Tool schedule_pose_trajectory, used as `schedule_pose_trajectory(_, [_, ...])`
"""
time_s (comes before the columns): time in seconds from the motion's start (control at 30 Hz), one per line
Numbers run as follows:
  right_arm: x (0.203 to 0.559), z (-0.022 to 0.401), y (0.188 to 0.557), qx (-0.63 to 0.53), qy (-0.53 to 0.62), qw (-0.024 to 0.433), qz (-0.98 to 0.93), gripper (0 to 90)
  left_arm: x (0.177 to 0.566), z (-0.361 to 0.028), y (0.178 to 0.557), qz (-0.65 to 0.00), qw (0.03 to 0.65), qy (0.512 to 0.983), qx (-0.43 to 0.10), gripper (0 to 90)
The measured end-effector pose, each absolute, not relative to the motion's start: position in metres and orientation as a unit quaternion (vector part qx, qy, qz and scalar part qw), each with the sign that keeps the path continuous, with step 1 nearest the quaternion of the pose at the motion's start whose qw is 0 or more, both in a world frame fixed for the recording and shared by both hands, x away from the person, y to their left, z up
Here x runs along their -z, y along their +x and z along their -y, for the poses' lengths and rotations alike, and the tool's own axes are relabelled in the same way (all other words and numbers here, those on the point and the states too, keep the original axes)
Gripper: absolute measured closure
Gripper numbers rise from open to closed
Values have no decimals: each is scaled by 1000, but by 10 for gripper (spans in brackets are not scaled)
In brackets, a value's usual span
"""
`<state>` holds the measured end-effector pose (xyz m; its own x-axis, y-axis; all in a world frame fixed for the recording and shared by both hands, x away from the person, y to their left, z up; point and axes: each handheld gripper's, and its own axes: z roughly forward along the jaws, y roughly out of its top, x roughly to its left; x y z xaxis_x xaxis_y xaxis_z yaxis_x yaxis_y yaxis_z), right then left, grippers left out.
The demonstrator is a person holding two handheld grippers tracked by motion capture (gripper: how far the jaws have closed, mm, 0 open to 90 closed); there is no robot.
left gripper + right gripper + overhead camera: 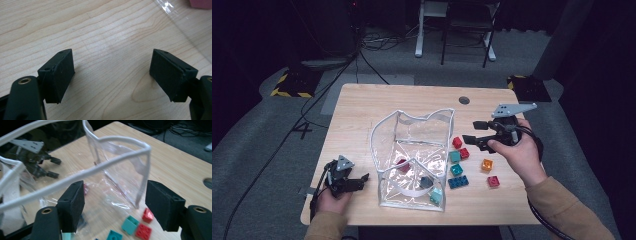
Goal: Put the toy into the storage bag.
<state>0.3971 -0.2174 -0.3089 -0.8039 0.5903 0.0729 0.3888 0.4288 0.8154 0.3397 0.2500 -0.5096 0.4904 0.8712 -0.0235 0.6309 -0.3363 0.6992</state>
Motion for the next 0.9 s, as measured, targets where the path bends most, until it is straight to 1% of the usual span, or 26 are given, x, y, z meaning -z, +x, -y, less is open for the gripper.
schedule_pose_trajectory(0.23, [328, 245, 400, -436, 329, 118, -829, 323, 509, -250, 340, -471, 331, 798, -180, 202])
schedule_pose_trajectory(0.5, [346, 265, 403, -425, 353, 121, -825, 306, 509, -250, 340, -471, 331, 798, -180, 202])
schedule_pose_trajectory(0.9, [378, 282, 406, -412, 373, 113, -824, 290, 509, -250, 340, -471, 331, 798, -180, 202])
